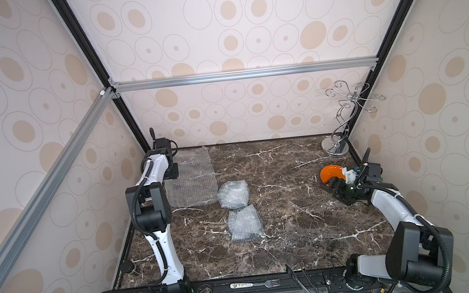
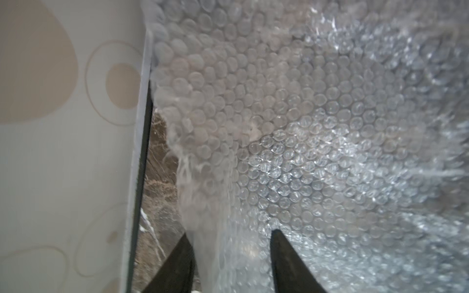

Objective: Unpack dinner plates from bubble wrap
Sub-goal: Place the bubble wrap at the center of the board, then unwrap the bubble wrap at the center of the board.

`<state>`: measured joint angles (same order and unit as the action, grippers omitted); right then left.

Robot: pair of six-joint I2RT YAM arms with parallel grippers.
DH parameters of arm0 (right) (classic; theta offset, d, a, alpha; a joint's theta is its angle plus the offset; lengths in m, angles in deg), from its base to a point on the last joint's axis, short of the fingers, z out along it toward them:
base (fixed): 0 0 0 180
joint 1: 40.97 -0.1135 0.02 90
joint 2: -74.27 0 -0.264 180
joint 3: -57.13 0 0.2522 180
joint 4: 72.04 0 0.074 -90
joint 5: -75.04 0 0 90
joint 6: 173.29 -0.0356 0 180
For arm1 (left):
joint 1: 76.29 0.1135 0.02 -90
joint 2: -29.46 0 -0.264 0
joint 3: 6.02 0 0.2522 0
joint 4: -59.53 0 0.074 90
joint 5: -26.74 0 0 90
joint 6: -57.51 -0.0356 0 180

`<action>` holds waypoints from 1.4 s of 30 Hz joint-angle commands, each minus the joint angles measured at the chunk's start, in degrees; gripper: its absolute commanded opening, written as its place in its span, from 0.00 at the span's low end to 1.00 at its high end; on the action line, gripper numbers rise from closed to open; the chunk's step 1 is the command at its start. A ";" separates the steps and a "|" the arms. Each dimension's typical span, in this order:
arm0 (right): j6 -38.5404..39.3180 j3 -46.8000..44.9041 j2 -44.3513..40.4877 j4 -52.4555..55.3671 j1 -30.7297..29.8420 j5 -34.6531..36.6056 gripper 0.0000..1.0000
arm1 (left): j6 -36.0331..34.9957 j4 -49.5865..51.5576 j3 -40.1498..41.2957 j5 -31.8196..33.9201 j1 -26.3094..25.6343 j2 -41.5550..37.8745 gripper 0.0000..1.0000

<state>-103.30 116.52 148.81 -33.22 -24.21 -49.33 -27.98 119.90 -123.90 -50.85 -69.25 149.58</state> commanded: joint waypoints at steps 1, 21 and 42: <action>0.76 -0.69 -1.07 1.23 -0.49 0.79 0.83 | 0.45 1.26 0.27 0.69 0.33 -4.24 0.65; -0.41 12.06 6.26 5.39 -21.44 6.98 0.84 | 23.03 -31.13 33.09 -35.58 -3.34 -33.96 1.00; -6.60 38.81 37.03 1.57 -47.00 3.64 0.70 | 38.75 -48.81 66.67 -34.00 -17.82 -55.16 1.00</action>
<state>-108.56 154.84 185.62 -32.08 -70.18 -44.83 8.00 73.32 -57.61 -87.33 -85.38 96.14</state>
